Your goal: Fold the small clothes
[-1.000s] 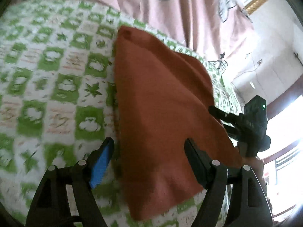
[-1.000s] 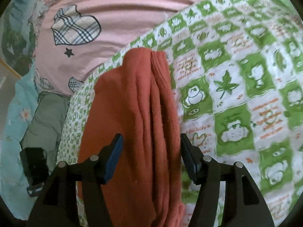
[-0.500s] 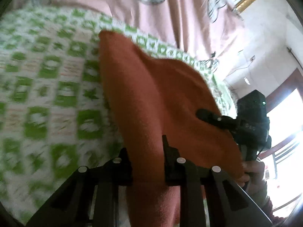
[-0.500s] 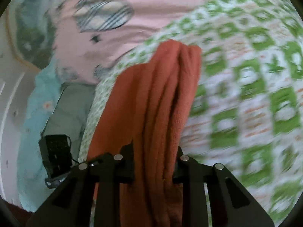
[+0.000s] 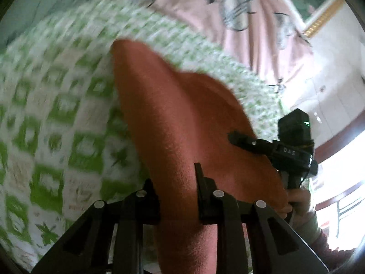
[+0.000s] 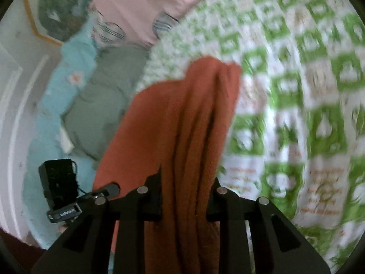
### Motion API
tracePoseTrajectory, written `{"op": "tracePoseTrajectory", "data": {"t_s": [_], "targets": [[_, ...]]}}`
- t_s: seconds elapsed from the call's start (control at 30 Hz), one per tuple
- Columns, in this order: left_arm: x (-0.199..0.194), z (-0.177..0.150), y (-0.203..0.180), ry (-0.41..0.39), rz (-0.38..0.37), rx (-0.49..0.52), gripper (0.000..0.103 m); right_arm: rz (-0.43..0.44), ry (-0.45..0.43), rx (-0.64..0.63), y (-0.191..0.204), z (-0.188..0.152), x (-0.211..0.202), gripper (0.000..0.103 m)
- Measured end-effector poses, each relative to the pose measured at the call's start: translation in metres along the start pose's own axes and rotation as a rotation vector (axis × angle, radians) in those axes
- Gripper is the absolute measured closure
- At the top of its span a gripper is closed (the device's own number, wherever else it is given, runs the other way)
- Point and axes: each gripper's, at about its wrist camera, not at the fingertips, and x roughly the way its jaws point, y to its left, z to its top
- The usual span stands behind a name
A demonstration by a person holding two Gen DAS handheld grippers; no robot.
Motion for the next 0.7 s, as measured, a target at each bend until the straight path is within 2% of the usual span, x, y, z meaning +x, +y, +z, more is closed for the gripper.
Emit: {"op": "tracePoseTrajectory", "data": {"t_s": [0.07,0.13,0.17,0.27,0.33,0.5,0.57,0.6,0.63,0.67,0.7], "targets": [[0.006,-0.004,0.014,0.014,-0.018,-0.027,0.070,-0.010,0.002,0.007,-0.002,-0.002,-0.001,0.072],[0.007,-0.003,0.024,0.017,-0.042,-0.069,0.061,-0.075,0.003,-0.026,0.003,-0.003,-0.005,0.061],[0.007,0.000,0.029,0.014,-0.050,-0.090,0.056,-0.112,0.001,-0.054,0.009,-0.002,-0.008,0.059],[0.010,0.013,0.042,0.005,-0.063,-0.139,0.046,-0.141,-0.017,-0.075,0.017,0.000,-0.018,0.054],[0.012,0.026,0.050,-0.016,-0.071,-0.161,0.045,-0.141,-0.033,-0.074,0.015,0.000,-0.027,0.050],[0.030,0.080,0.073,-0.051,-0.094,-0.228,0.042,-0.140,-0.078,-0.042,0.010,-0.002,-0.042,0.048],[0.042,0.105,0.076,-0.061,-0.063,-0.225,0.047,-0.140,-0.088,-0.037,0.009,-0.004,-0.047,0.048],[0.048,0.118,0.076,-0.069,-0.044,-0.210,0.054,-0.143,-0.093,-0.035,0.008,-0.005,-0.050,0.048],[0.052,0.128,0.077,-0.073,-0.030,-0.198,0.070,-0.144,-0.096,-0.035,0.009,-0.006,-0.052,0.048],[0.058,0.141,0.076,-0.076,-0.015,-0.185,0.082,-0.146,-0.101,-0.037,0.010,-0.005,-0.053,0.048],[0.061,0.152,0.075,-0.083,-0.002,-0.173,0.085,-0.147,-0.107,-0.040,0.012,-0.004,-0.056,0.048]]}}
